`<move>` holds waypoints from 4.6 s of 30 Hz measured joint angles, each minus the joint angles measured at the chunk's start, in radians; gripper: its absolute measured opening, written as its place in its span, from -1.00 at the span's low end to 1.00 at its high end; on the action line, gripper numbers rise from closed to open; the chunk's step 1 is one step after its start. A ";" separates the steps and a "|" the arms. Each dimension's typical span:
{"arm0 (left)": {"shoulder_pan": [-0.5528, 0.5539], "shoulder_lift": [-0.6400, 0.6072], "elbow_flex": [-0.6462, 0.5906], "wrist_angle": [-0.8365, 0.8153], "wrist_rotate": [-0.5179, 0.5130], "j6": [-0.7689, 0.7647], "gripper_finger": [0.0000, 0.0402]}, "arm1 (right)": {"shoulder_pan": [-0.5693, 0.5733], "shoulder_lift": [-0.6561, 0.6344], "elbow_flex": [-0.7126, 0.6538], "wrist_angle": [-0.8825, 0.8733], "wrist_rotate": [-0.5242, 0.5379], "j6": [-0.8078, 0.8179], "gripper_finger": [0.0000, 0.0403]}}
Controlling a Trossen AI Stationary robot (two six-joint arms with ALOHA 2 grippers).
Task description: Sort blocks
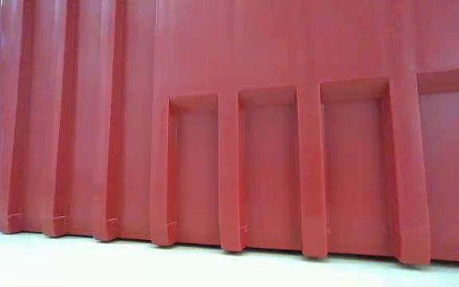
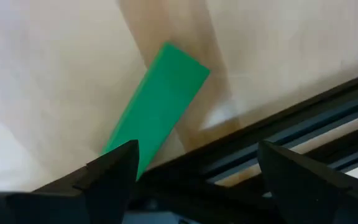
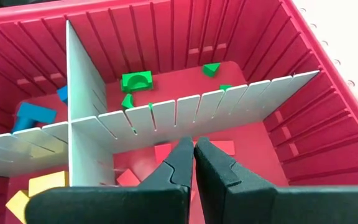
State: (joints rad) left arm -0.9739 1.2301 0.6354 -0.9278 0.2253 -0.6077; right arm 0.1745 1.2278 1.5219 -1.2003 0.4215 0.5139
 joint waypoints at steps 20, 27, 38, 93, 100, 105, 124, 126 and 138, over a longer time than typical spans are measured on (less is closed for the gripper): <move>0.040 0.024 -0.069 0.033 -0.150 0.131 0.56 | -0.038 0.000 0.000 0.002 0.001 0.010 -1.00; 0.064 0.024 -0.089 0.084 -0.101 0.175 0.56 | -0.038 0.001 0.000 0.003 -0.001 0.010 -1.00; 0.067 0.026 -0.110 0.101 -0.030 0.153 0.56 | -0.038 0.001 0.000 0.004 -0.001 0.036 -1.00; 0.419 0.062 0.380 -0.340 -0.318 0.016 -0.99 | -0.038 0.001 0.000 0.008 -0.002 0.035 -1.00; 0.383 0.100 0.381 -0.014 -0.215 0.257 -0.76 | -0.038 0.001 0.000 0.008 -0.006 0.026 -1.00; 0.385 0.217 0.387 0.051 -0.242 0.310 -0.31 | -0.037 0.001 0.000 0.007 -0.041 0.036 -1.00; 0.436 0.316 0.442 0.129 -0.373 0.336 0.37 | -0.037 -0.002 0.000 0.000 -0.063 0.016 -1.00; 0.424 0.309 0.442 0.111 -0.378 0.324 0.37 | -0.037 -0.003 0.000 0.000 -0.063 0.012 -1.00; 0.413 0.265 0.435 0.109 -0.388 0.373 0.37 | -0.038 -0.003 0.000 0.000 -0.062 -0.002 -1.00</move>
State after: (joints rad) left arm -0.5606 1.4952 1.0704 -0.8187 -0.1623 -0.2343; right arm 0.1368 1.2251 1.5223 -1.2003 0.3592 0.5115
